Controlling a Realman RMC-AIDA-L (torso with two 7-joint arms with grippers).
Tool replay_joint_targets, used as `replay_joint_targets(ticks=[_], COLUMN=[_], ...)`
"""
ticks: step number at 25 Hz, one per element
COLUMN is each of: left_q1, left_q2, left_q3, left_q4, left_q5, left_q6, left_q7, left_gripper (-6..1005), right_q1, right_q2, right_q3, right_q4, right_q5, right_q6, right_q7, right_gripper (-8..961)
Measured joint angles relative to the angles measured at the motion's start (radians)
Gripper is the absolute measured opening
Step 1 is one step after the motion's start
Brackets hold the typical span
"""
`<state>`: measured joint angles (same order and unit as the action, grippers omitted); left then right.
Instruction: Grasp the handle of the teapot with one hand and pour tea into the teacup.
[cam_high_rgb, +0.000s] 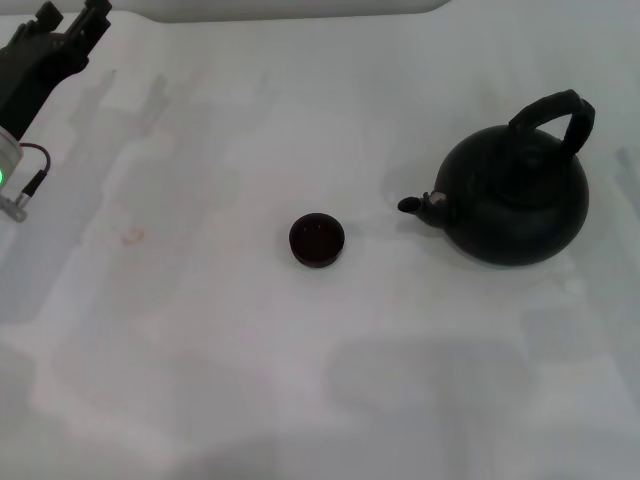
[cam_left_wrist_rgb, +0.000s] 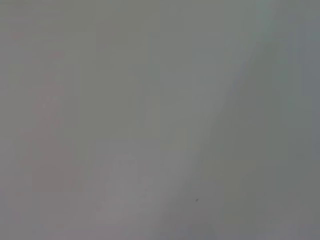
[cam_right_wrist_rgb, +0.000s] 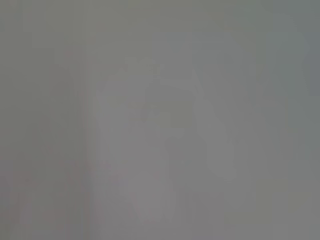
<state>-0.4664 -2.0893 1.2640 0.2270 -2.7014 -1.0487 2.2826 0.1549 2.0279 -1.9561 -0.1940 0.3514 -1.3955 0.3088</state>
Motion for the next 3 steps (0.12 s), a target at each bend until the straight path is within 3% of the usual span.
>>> replay_joint_targets(ticks=[3], left_q1=[0.002], left_q2=[0.0], left_q3=[0.0], left_q4=[0.0], left_q5=[0.0], left_q6=[0.0], left_q7=[0.0], left_gripper=[774], right_q1=[0.001], right_q2=[0.0], right_q3=[0.0], right_q4=[0.0], right_q5=[0.0], right_q6=[0.0], right_q7=[0.0], right_gripper=[874])
